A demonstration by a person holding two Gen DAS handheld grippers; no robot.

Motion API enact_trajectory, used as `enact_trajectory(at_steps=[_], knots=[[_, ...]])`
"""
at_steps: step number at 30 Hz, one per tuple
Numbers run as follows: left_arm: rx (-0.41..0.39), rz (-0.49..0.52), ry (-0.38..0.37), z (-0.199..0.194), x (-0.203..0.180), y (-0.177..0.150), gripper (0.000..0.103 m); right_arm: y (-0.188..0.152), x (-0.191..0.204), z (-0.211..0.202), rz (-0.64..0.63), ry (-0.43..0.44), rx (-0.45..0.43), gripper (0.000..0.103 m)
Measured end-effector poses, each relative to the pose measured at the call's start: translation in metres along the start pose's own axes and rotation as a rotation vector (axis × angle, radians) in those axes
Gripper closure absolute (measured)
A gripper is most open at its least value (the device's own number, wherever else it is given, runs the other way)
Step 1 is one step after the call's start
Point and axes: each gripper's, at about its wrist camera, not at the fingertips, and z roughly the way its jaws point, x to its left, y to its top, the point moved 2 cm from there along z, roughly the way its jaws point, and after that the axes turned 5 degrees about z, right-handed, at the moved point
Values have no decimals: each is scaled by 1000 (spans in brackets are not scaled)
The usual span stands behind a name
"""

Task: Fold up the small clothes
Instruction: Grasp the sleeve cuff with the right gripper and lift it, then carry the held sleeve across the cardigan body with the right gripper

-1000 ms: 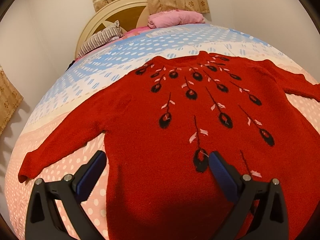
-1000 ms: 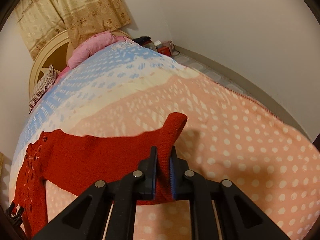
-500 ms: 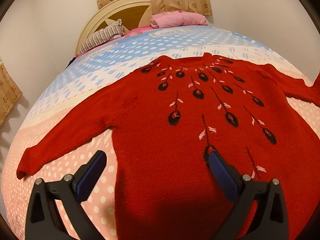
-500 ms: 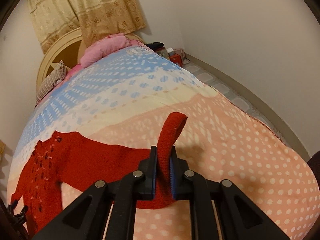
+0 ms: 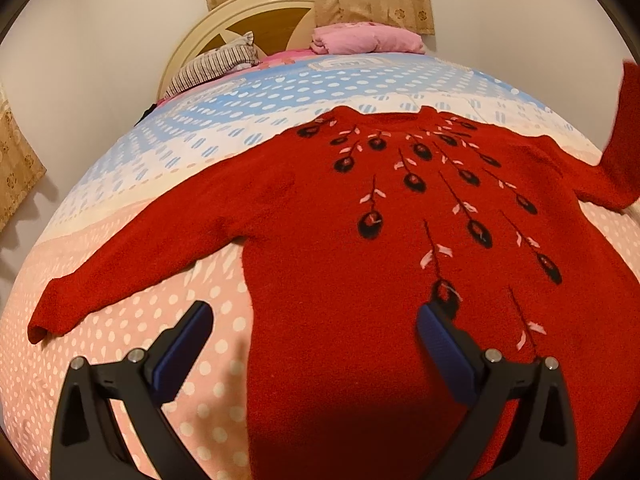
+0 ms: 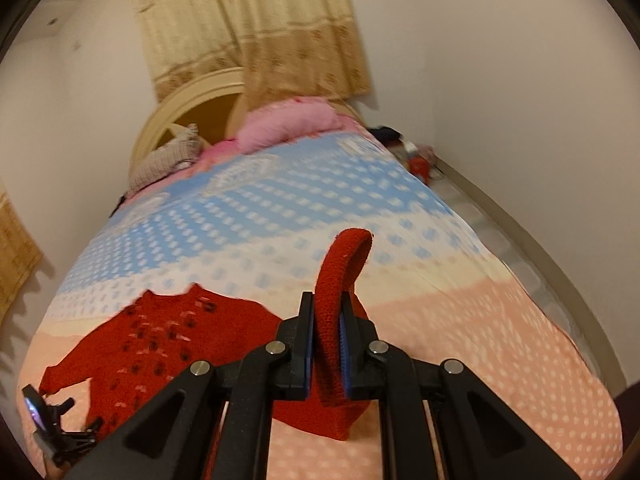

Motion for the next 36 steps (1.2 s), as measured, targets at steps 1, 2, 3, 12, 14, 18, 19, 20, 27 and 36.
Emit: enact_trajectory(at_steps=[1,2,3,12,14,18,19,20,27,36], knots=[[0,-2,-2,0,0,0,0,3,9,-2,-12,10,-4,93],[0,-5,-3,0,2,-1,0,7,22,-4,-28,25,-10,93],[-1,-7,-3,0,3,-2,0,10,34,-5,-45,39,-15,93],[6,-48,-5,3,22,-10,0,19,143,-4,-174,156,-29,93],[8,-55,-4,4,26,-12,0,16,165,4,-189,185,-20,93],[15,-76,1,7,36,-16,0,6,206,21,-226,235,12,93],[16,-81,2,7,38,-17,0,3,218,27,-238,247,21,93],[17,-85,4,7,40,-18,0,-5,232,34,-256,263,36,93],[30,-97,22,10,52,-22,0,-60,314,90,-343,350,136,93],[61,-103,43,15,62,-26,0,-181,385,197,-453,400,403,93]])
